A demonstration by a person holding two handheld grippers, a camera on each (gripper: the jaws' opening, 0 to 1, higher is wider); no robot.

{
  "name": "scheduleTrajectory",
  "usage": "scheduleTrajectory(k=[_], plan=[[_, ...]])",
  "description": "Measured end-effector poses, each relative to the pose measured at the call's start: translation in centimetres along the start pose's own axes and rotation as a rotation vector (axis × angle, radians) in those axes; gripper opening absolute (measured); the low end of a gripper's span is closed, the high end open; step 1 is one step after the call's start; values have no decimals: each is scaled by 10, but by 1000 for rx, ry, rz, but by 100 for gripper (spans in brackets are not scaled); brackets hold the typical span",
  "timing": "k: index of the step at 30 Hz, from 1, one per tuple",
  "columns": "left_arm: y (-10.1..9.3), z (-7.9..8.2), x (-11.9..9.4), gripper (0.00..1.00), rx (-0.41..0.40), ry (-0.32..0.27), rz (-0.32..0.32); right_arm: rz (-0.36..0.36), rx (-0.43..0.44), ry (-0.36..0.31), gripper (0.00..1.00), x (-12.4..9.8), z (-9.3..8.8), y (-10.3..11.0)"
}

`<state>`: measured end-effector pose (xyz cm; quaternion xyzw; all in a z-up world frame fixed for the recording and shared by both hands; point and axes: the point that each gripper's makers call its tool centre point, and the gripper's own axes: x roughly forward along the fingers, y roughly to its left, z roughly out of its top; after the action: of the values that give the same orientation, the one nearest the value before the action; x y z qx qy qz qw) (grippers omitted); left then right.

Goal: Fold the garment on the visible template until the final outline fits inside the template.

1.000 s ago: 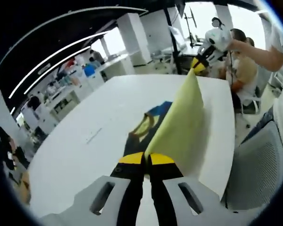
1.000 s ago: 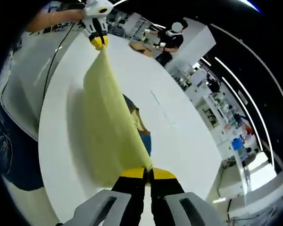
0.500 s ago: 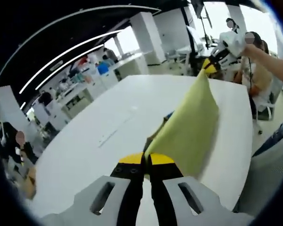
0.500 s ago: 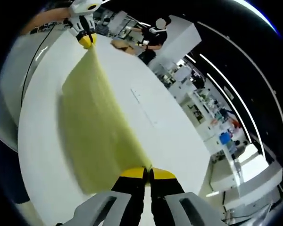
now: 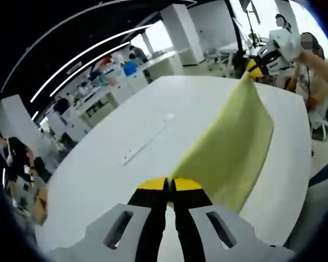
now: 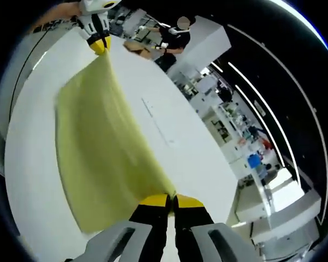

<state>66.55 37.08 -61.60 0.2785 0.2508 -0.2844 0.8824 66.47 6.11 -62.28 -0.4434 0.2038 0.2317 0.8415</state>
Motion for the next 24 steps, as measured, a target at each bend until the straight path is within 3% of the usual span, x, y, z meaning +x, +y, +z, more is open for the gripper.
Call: scheduleTrajectory(k=[5, 8, 19, 24], plan=[[-2, -11, 20, 1, -34, 24, -29, 15, -11, 27, 0, 21, -9, 3], [0, -27, 35, 1, -50, 68, -30, 49, 94, -19, 0, 35, -8, 7], [4, -47, 80, 1, -45, 131, -23, 147, 65, 54, 0, 87, -31, 22], [1, -58, 99, 1, -111, 155, -50, 183, 69, 81, 0, 109, -44, 30]])
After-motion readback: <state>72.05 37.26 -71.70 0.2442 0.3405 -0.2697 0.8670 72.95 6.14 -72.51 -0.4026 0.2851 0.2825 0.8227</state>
